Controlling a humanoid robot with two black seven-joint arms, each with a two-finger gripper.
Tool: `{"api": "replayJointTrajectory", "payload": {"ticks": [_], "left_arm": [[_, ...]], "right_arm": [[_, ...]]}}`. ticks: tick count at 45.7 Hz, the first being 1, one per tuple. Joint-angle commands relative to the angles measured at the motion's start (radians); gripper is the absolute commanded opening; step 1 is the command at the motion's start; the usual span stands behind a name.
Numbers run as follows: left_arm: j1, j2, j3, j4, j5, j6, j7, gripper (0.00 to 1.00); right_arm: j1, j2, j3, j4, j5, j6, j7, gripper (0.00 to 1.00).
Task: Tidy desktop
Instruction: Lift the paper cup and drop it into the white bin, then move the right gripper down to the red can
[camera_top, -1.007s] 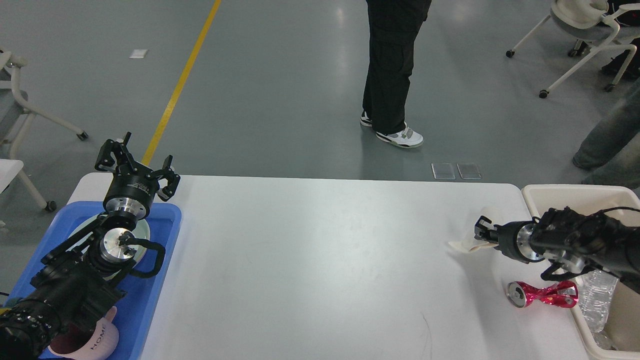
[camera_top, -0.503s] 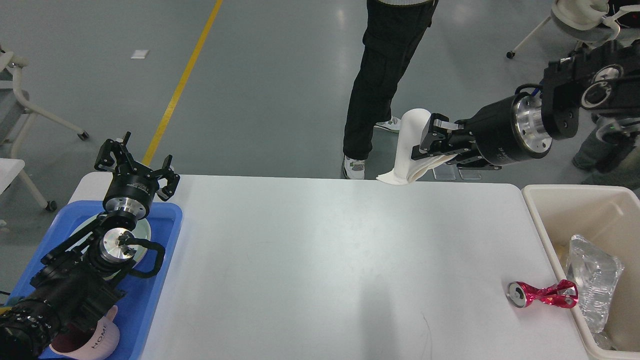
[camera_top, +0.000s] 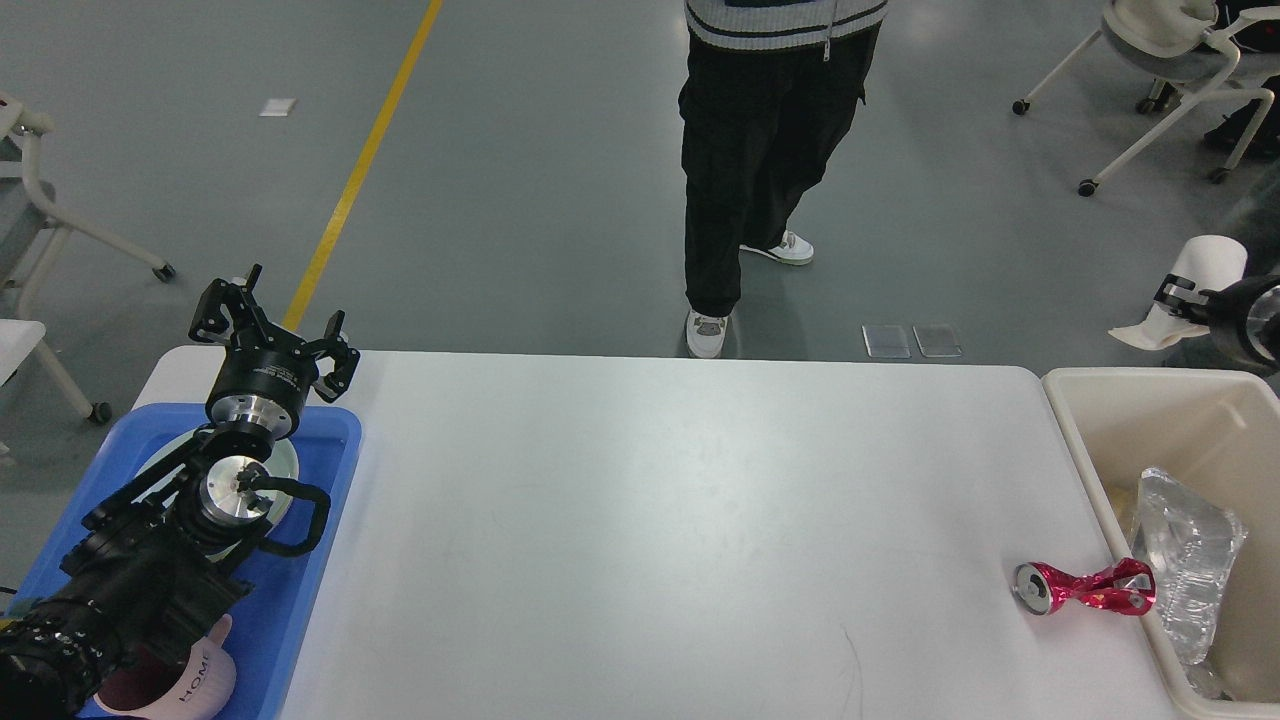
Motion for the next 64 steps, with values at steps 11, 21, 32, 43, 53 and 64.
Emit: {"api": "replayJointTrajectory", "payload": {"ticks": [11,21,32,43,53,64], "left_arm": [[0.0,0.0,-0.001,0.0,0.0,0.0,0.0,0.96],[0.0,0.0,0.0,0.0,0.0,0.0,0.0,0.96],[0.0,0.0,0.0,0.0,0.0,0.0,0.0,0.96],[0.0,0.0,0.0,0.0,0.0,0.0,0.0,0.96],[0.0,0.0,0.0,0.0,0.0,0.0,0.0,0.96],[0.0,0.0,-0.001,0.0,0.0,0.0,0.0,0.96]], "right_arm": [[-0.326,0.043,0.04,-0.192,0.052,-0.193,-0.157,1.0],[-0.338,0.05,0.072,-0.196,0.052,-0.2,-0.157,1.0],[-0.317,0.078,0.078,-0.199,0.051,-0.2,-0.157,1.0],[-0.257,0.096,0.083,-0.183,0.051,-0.197,-0.156,1.0],[0.022,0.107,0.092,0.045,0.051,-0.193,-0.154,1.0],[0.466,0.049,0.109,0.735,0.049,-0.19,-0.142,1.0]]}}
